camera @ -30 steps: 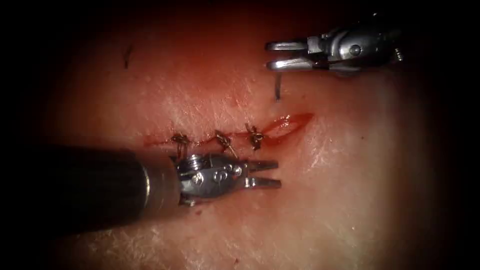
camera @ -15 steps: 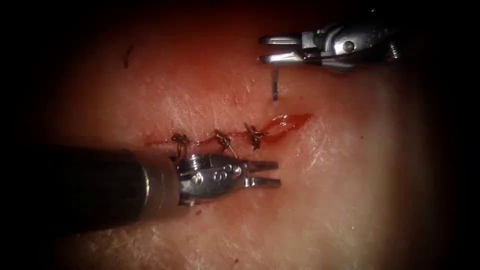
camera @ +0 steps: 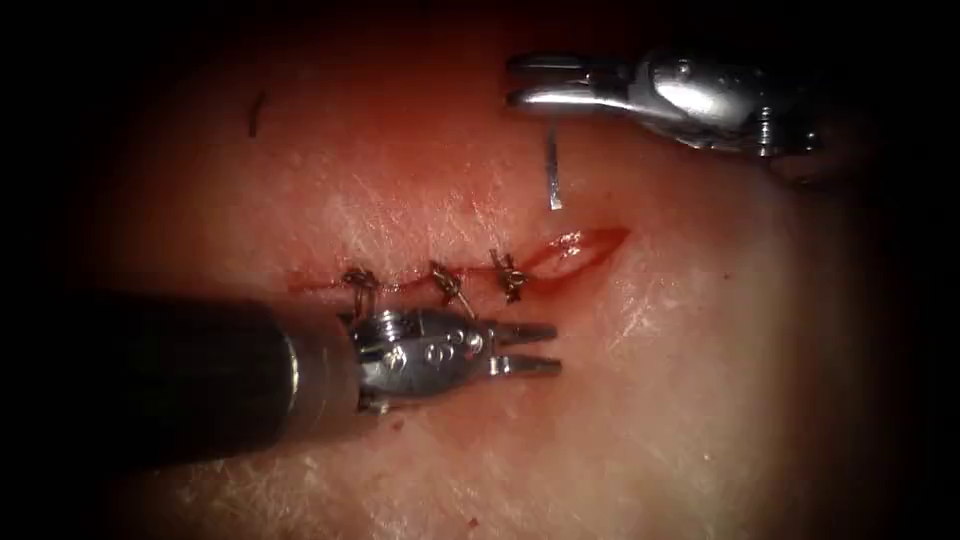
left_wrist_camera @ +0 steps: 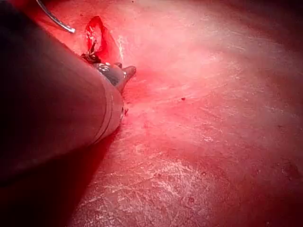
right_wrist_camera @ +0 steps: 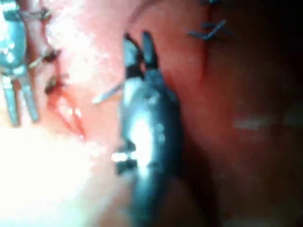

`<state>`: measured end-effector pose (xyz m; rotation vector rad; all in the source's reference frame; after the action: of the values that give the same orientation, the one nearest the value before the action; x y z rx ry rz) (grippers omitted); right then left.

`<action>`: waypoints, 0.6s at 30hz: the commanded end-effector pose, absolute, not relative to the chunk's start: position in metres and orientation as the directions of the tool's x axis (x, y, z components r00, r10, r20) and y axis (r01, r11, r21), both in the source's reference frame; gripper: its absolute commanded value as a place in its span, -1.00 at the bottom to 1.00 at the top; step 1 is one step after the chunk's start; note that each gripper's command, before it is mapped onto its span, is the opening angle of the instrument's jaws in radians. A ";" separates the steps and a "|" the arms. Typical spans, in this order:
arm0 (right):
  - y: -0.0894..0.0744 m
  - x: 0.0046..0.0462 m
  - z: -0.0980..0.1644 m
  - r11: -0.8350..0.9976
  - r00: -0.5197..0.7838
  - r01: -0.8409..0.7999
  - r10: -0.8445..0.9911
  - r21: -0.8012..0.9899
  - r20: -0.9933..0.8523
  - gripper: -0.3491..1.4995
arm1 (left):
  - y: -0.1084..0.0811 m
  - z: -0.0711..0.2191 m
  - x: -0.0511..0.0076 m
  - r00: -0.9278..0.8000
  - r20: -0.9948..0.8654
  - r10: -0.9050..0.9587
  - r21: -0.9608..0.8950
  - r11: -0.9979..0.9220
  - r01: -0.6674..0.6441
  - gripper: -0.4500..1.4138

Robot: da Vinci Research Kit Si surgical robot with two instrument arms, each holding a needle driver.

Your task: Wound Closure

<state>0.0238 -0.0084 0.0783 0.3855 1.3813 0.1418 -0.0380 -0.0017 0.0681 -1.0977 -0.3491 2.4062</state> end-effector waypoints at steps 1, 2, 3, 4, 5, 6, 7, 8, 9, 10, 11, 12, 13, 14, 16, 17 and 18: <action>-0.009 0.0246 0.079 0.920 0.197 0.125 0.344 0.371 -0.918 -1.00 | -0.002 0.069 -0.0386 -0.569 -0.642 0.514 -0.412 -0.857 -0.309 -0.35; -0.009 0.0246 0.079 0.916 0.199 0.123 0.353 0.381 -0.914 -1.00 | -0.002 0.069 -0.0386 -0.569 -0.642 0.514 -0.412 -0.857 -0.309 -0.35; -0.009 0.0246 0.079 0.910 0.203 0.124 0.368 0.396 -0.908 -1.00 | -0.002 0.069 -0.0386 -0.569 -0.642 0.514 -0.412 -0.857 -0.309 -0.35; -0.009 0.0246 0.079 0.908 0.207 0.123 0.372 0.401 -0.905 -1.00 | -0.002 0.069 -0.0386 -0.569 -0.642 0.514 -0.412 -0.857 -0.309 -0.35; -0.009 0.0246 0.079 0.906 0.208 0.122 0.377 0.406 -0.903 -1.00 | -0.002 0.069 -0.0386 -0.570 -0.642 0.513 -0.412 -0.857 -0.309 -0.35; -0.009 0.0246 0.079 0.904 0.208 0.121 0.382 0.411 -0.900 -1.00 | -0.002 0.069 -0.0386 -0.570 -0.642 0.513 -0.412 -0.857 -0.309 -0.35; -0.009 0.0246 0.079 0.902 0.210 0.116 0.387 0.416 -0.898 -1.00 | -0.002 0.069 -0.0386 -0.570 -0.642 0.513 -0.412 -0.857 -0.309 -0.35; -0.009 0.0246 0.080 0.893 0.213 0.108 0.409 0.437 -0.887 -1.00 | -0.002 0.069 -0.0386 -0.570 -0.642 0.513 -0.412 -0.857 -0.309 -0.35; -0.009 0.0246 0.080 0.893 0.213 0.108 0.409 0.437 -0.887 -1.00 | -0.002 0.069 -0.0386 -0.570 -0.642 0.513 -0.412 -0.857 -0.309 -0.35; -0.009 0.0246 0.080 0.888 0.215 0.105 0.419 0.448 -0.882 -1.00 | -0.002 0.069 -0.0386 -0.570 -0.642 0.513 -0.412 -0.857 -0.309 -0.35; -0.009 0.0246 0.080 0.883 0.216 0.103 0.430 0.458 -0.877 -1.00 | -0.002 0.069 -0.0386 -0.570 -0.642 0.513 -0.412 -0.857 -0.309 -0.35; -0.009 0.0246 0.080 0.878 0.217 0.100 0.440 0.468 -0.872 -1.00 | -0.002 0.069 -0.0386 -0.570 -0.642 0.513 -0.412 -0.857 -0.309 -0.35; -0.009 0.0246 0.080 0.873 0.218 0.098 0.450 0.478 -0.866 -1.00 | -0.002 0.069 -0.0386 -0.570 -0.642 0.513 -0.412 -0.857 -0.309 -0.35; -0.009 0.0246 0.080 0.868 0.219 0.096 0.460 0.488 -0.861 -1.00 | -0.002 0.069 -0.0386 -0.570 -0.642 0.513 -0.412 -0.858 -0.309 -0.35; -0.009 0.0246 0.080 0.860 0.224 0.092 0.473 0.502 -0.852 -1.00 | -0.002 0.069 -0.0386 -0.572 -0.644 0.508 -0.407 -0.861 -0.305 -0.37; -0.009 0.0246 0.080 0.857 0.225 0.091 0.478 0.507 -0.849 -1.00 | -0.002 0.069 -0.0386 -0.574 -0.643 0.507 -0.407 -0.861 -0.305 -0.37; -0.009 0.0246 0.080 0.858 0.225 0.087 0.478 0.506 -0.849 -1.00 | -0.002 0.069 -0.0387 -0.574 -0.643 0.507 -0.407 -0.861 -0.305 -0.37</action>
<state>0.0238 -0.0089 0.0793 0.5095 1.3276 0.2927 -0.0381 -0.0019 0.0682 -1.0989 -0.3469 2.4140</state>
